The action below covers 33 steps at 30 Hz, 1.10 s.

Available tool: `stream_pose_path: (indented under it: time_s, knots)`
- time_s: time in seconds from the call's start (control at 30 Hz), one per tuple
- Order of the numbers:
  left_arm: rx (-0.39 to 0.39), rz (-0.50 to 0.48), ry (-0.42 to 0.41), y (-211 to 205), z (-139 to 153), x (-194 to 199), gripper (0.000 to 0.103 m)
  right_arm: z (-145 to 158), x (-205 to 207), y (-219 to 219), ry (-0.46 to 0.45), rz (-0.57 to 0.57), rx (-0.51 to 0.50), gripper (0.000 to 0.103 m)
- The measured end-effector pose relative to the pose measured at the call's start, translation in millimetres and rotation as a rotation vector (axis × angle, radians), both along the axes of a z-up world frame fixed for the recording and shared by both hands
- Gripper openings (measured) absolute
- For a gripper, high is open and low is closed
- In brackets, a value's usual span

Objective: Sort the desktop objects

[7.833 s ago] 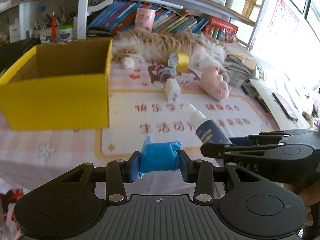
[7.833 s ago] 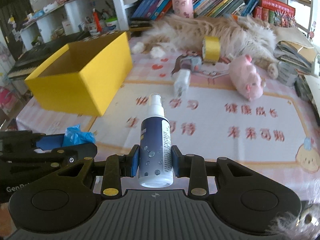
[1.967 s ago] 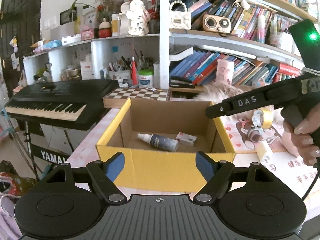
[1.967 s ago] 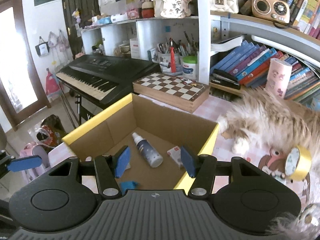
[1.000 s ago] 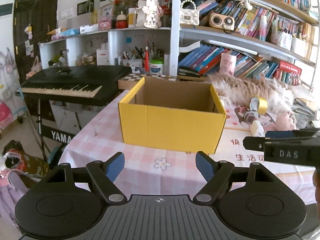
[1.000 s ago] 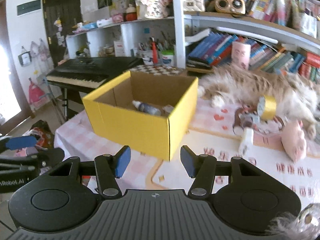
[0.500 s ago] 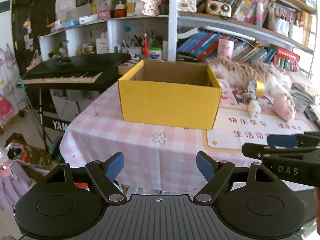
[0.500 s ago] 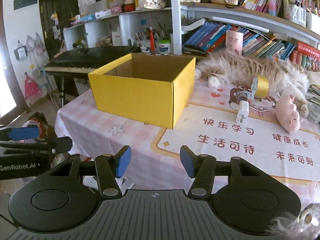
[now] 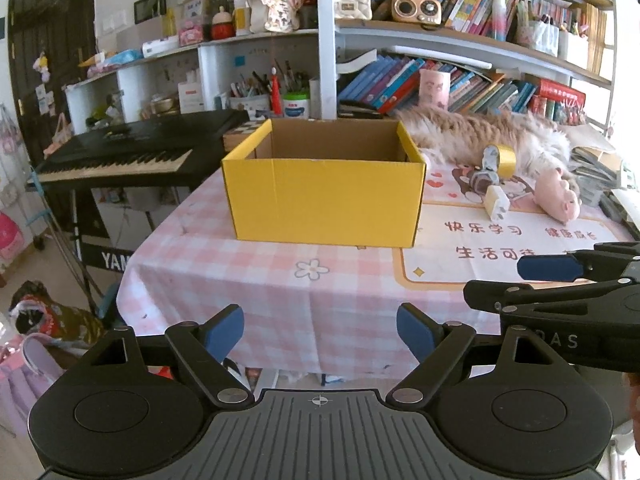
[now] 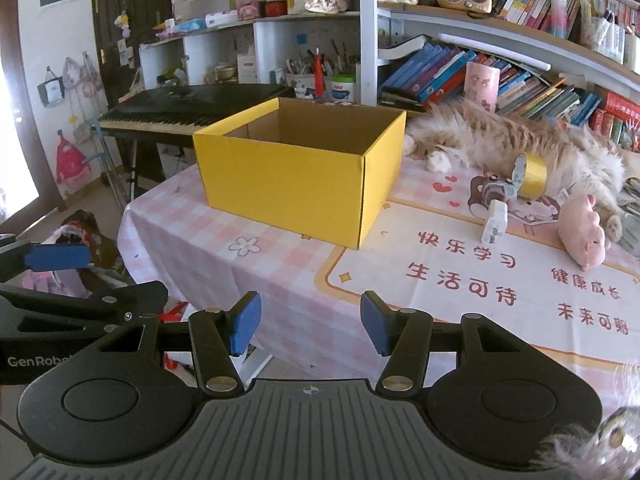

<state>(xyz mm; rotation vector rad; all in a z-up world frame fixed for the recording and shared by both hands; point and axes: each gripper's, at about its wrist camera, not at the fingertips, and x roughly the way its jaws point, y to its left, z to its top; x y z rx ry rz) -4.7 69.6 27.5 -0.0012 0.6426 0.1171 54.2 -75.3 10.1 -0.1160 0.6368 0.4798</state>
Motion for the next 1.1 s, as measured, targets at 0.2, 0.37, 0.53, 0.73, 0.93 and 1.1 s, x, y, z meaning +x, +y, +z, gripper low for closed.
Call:
stream_pose_path:
  time_s: [0.2, 0.37, 0.53, 0.73, 0.93, 1.1]
  knots:
    - [0.007, -0.016, 0.010, -5, -1, 2, 0.086, -5, -2, -4, 0.021, -0.008, -0.019, 0.054]
    - [0.010, -0.060, 0.030, -12, -5, 5, 0.086, -9, -3, -13, 0.050, -0.042, -0.021, 0.057]
    - [-0.008, -0.109, 0.048, -22, -8, 11, 0.086, -12, -7, -24, 0.072, -0.086, -0.032, 0.059]
    - [-0.021, -0.190, 0.057, -40, -11, 20, 0.087, -15, -14, -47, 0.086, -0.176, -0.036, 0.063]
    - [-0.030, -0.300, 0.077, -66, -15, 31, 0.087, -15, -23, -71, 0.098, -0.280, -0.042, 0.064]
    - [-0.022, -0.383, 0.087, -86, -18, 36, 0.087, -18, -29, -92, 0.123, -0.373, -0.036, 0.064]
